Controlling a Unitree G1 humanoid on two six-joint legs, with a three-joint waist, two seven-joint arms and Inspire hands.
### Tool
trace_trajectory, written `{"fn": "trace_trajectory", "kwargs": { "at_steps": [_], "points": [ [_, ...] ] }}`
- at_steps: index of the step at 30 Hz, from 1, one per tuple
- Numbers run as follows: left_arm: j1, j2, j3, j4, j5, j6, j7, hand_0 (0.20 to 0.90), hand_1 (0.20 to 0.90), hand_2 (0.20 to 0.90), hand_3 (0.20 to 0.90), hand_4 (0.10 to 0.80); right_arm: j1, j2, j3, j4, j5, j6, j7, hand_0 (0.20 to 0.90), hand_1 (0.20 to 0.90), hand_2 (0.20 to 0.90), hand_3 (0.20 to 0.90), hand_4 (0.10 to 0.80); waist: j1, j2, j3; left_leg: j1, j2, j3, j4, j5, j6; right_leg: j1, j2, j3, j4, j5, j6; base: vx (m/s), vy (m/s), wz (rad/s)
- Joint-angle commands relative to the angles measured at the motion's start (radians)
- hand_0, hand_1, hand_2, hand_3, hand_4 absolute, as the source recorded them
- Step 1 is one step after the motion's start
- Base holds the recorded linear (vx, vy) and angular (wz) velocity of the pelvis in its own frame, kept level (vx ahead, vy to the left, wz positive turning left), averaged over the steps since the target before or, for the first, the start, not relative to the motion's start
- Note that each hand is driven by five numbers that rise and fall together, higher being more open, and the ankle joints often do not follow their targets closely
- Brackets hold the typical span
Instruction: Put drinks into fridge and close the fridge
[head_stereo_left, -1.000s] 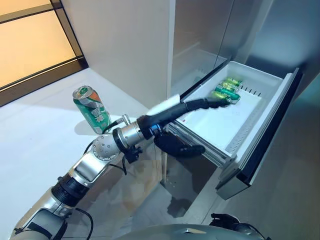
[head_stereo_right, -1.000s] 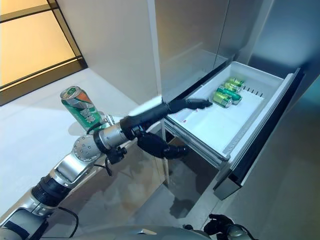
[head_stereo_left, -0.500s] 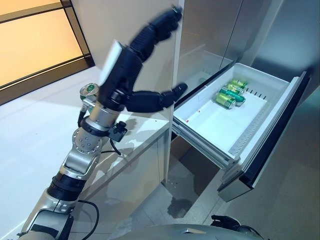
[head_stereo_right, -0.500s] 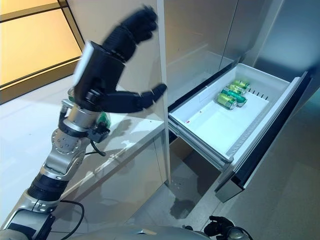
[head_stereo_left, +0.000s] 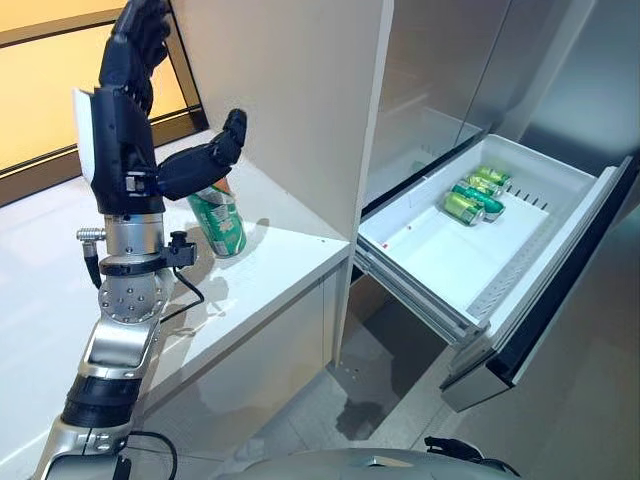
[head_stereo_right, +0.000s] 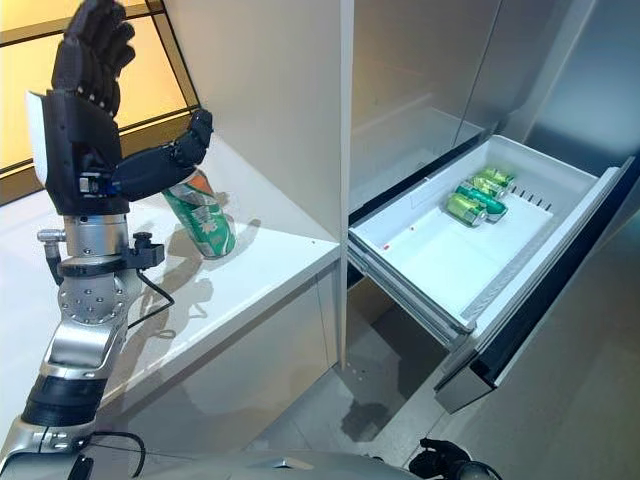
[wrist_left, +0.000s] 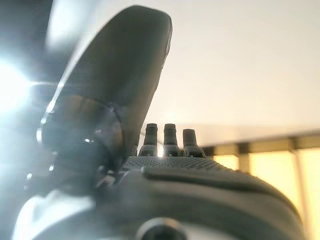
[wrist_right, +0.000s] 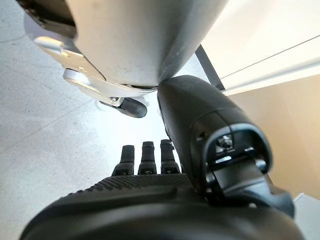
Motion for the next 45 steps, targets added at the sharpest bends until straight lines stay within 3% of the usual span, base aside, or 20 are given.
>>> {"fn": "trace_trajectory", "kwargs": {
  "at_steps": [1, 11, 27, 31, 38, 45],
  "points": [
    [-0.065, 0.044, 0.075, -0.005, -0.12, -0.024, -0.028, 0.9, 0.9, 0.9, 0.9, 0.8, -0.016, 0.043, 0.013, 0.007, 0.011, 0.0, 0.038, 0.9, 0.9, 0.9, 0.9, 0.8, -0.006, -0.007, -0.025, -0.021, -0.023, -0.018, 0.005, -0.096, -0.002, 0.015, -0.015, 0.007, 0.01, -0.057, 0.067, 0.0, 0.0, 0.0],
    [-0.036, -0.032, 0.087, 0.026, -0.479, 0.059, -0.174, 0.9, 0.9, 0.9, 0.9, 0.8, -0.025, 0.028, 0.001, -0.006, -0.001, 0.019, 0.056, 0.9, 0.9, 0.9, 0.9, 0.8, -0.004, -0.004, -0.019, -0.018, -0.021, -0.021, 0.005, -0.094, -0.004, 0.019, -0.016, 0.004, 0.01, -0.058, 0.066, 0.0, 0.0, 0.0],
    [-0.019, -0.034, 0.106, 0.017, -0.48, 0.167, -0.188, 0.9, 0.9, 0.9, 0.9, 0.8, -0.019, 0.019, -0.01, -0.024, -0.008, 0.035, 0.062, 0.9, 0.9, 0.9, 0.9, 0.8, -0.001, -0.002, -0.017, -0.017, -0.02, -0.021, 0.005, -0.092, -0.007, 0.02, -0.018, -0.002, 0.01, -0.059, 0.069, 0.0, 0.0, 0.0],
    [-0.018, -0.033, 0.106, 0.008, -0.558, 0.194, -0.24, 0.9, 0.9, 0.9, 0.9, 0.8, -0.021, 0.019, -0.011, -0.027, -0.006, 0.038, 0.059, 0.9, 0.9, 0.9, 0.9, 0.8, 0.0, -0.001, -0.014, -0.019, -0.019, -0.02, 0.005, -0.09, -0.008, 0.019, -0.019, -0.005, 0.01, -0.058, 0.07, 0.0, 0.0, 0.0],
    [-0.018, -0.043, 0.11, -0.014, -0.627, 0.157, -0.25, 0.9, 0.9, 0.9, 0.9, 0.8, -0.023, 0.016, -0.009, -0.034, -0.004, 0.043, 0.058, 0.9, 0.9, 0.9, 0.9, 0.8, 0.0, -0.001, -0.009, -0.016, -0.019, -0.02, 0.005, -0.09, -0.008, 0.02, -0.021, -0.005, 0.01, -0.057, 0.07, 0.0, 0.0, 0.0],
    [-0.01, -0.049, 0.103, -0.014, -0.603, 0.205, -0.284, 0.9, 0.9, 0.9, 0.9, 0.8, -0.017, 0.017, -0.01, -0.044, -0.007, 0.048, 0.056, 0.9, 0.9, 0.9, 0.9, 0.8, -0.002, 0.0, -0.01, -0.016, -0.019, -0.017, 0.005, -0.091, -0.008, 0.02, -0.022, -0.005, 0.01, -0.056, 0.072, 0.0, 0.0, 0.0]
  ]
}}
